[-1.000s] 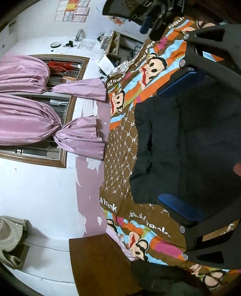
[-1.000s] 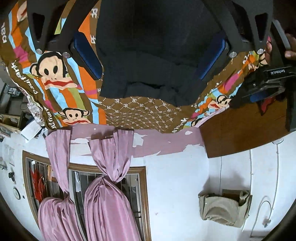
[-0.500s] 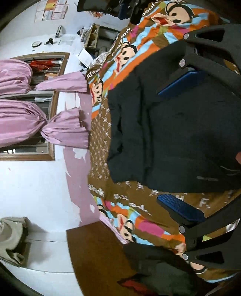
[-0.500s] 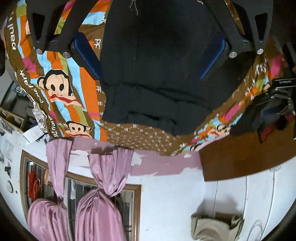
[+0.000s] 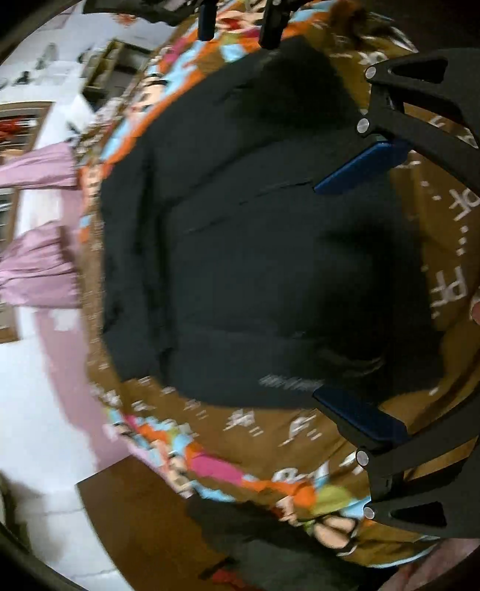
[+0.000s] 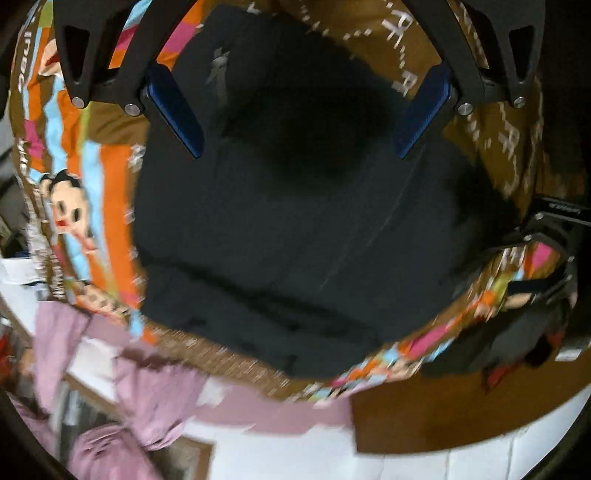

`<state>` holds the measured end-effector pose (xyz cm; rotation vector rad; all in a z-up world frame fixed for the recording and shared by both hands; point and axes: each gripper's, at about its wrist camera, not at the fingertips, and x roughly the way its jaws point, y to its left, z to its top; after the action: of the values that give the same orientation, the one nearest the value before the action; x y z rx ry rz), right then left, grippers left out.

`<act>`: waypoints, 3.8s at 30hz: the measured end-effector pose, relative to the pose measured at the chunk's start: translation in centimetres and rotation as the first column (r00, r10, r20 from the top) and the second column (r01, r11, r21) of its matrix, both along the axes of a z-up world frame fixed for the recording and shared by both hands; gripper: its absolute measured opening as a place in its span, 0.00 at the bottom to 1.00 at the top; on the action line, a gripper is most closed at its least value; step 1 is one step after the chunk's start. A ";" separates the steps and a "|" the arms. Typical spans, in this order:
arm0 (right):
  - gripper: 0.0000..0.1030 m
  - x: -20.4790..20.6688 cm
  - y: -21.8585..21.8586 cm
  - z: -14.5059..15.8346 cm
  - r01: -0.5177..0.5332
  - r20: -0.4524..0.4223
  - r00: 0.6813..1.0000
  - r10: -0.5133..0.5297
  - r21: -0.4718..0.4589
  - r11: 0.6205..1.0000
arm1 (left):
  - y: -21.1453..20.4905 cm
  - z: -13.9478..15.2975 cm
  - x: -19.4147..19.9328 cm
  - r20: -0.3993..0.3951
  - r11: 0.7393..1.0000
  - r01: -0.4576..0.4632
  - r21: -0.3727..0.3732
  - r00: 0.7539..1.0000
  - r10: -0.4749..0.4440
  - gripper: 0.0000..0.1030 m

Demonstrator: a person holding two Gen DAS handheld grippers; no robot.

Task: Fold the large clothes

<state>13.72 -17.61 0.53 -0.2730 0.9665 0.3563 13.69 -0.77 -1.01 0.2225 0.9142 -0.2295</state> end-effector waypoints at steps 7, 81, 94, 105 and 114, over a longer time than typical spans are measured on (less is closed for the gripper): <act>1.00 -1.0 3.0 -4.7 -0.180 -0.207 0.962 0.176 -0.004 0.984 | -1.4 -3.0 -1.5 -0.091 0.998 0.059 0.035 0.994 -0.055 0.98; 1.00 4.8 2.6 -7.2 -0.014 -0.305 0.952 0.015 0.006 1.000 | -2.7 -12.9 0.4 -0.211 0.910 0.109 0.401 0.977 -0.025 0.97; 1.00 2.4 5.7 -10.5 -0.156 -0.183 0.978 0.100 -0.321 0.934 | -3.3 -12.0 0.6 -0.157 0.918 0.058 0.393 0.988 0.005 0.91; 1.00 8.4 4.3 -5.2 0.029 -0.196 0.979 -0.050 -0.109 0.994 | -3.4 -9.6 -0.8 -0.154 0.955 0.094 0.280 0.987 -0.052 0.91; 1.00 10.4 2.4 -0.6 0.082 -0.175 0.982 -0.075 0.032 0.996 | -3.4 -7.7 -0.5 -0.021 0.938 0.013 0.345 1.000 -0.006 0.86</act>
<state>24.17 -15.26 -0.08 -0.1692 1.1374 0.3307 13.19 -4.19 -8.72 0.5514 0.9706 -0.0775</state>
